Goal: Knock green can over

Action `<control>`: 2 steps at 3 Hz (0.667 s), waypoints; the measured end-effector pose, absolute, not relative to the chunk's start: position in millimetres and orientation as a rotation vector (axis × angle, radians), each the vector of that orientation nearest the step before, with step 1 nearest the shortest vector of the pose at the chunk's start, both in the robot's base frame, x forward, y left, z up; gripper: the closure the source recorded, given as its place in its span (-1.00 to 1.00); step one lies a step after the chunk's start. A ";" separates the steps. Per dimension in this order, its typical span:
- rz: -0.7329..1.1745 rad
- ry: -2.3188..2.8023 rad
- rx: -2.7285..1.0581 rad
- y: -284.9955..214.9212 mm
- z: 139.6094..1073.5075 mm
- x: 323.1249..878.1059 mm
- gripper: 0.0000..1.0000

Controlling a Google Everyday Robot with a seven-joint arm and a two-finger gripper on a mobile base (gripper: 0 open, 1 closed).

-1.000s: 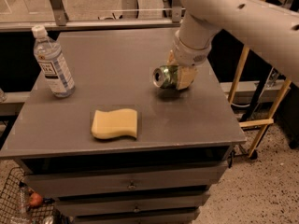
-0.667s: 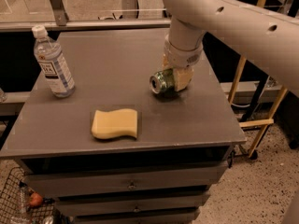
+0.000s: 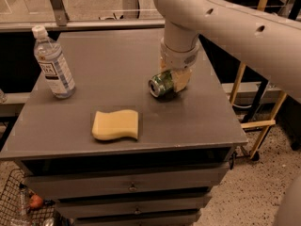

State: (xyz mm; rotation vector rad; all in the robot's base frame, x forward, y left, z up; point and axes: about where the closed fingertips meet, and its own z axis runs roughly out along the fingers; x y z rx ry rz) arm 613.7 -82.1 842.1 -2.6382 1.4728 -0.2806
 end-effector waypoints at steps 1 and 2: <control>-0.282 1.472 -2.638 -82.1 841.7 613.6 0.00; -0.283 1.471 -2.638 -82.2 841.4 613.5 -0.46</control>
Offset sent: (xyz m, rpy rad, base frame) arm -0.0001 0.0000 -0.0003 -0.0001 -0.0008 0.0003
